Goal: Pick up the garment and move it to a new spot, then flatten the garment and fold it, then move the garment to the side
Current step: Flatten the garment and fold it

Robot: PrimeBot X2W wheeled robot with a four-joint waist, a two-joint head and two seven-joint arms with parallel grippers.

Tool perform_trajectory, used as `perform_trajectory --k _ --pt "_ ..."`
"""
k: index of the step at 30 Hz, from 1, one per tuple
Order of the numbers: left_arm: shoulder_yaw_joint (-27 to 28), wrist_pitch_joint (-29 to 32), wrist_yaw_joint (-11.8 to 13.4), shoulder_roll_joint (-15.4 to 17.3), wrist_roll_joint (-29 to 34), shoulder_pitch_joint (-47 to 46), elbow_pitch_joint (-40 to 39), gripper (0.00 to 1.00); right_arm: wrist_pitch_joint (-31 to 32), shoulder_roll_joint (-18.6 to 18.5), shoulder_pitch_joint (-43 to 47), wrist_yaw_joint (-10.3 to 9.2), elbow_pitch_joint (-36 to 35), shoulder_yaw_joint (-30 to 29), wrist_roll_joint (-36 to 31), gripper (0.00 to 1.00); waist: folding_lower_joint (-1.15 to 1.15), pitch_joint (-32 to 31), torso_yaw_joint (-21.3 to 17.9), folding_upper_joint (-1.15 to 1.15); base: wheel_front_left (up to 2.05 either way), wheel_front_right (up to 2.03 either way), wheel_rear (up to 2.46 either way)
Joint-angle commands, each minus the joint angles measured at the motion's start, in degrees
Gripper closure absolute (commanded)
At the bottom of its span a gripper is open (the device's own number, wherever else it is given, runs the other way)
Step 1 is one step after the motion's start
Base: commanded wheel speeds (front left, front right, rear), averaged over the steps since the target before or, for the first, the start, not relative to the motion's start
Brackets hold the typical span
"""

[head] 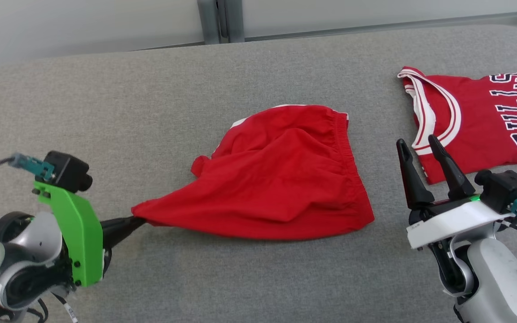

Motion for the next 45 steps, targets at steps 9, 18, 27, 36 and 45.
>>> perform_trajectory --k 9,18,27,36,45 --pt "-0.67 11.64 2.87 -3.98 -6.03 -13.00 14.75 1.00 -0.20 0.88 -4.69 0.00 1.43 2.72 0.88 0.00 0.00 4.66 -6.32 0.00 0.00 0.00 0.00" --pt "-0.31 9.01 1.80 -8.71 -4.25 -20.43 32.87 1.00 -0.59 1.52 -7.20 0.00 3.10 4.53 1.27 0.00 0.00 5.86 -9.66 0.00 0.00 0.00 0.00" --pt "-2.43 5.55 -3.67 -11.33 -2.06 -20.83 40.44 0.00 -0.58 1.33 -5.26 0.00 4.36 4.42 1.36 0.00 0.00 1.92 -7.51 0.00 0.00 0.00 0.00" --pt "-3.64 -4.44 -5.87 -7.61 2.65 -16.01 31.47 0.00 -0.59 0.25 -1.14 -0.01 3.87 2.82 1.37 0.00 0.00 -2.86 -2.78 0.00 0.00 0.00 0.00" --pt "5.54 -40.29 3.52 -8.21 13.02 -1.84 17.86 0.00 -0.59 0.41 2.93 0.00 3.15 2.60 1.68 0.00 0.00 -4.47 -0.46 0.00 0.00 0.00 0.00"
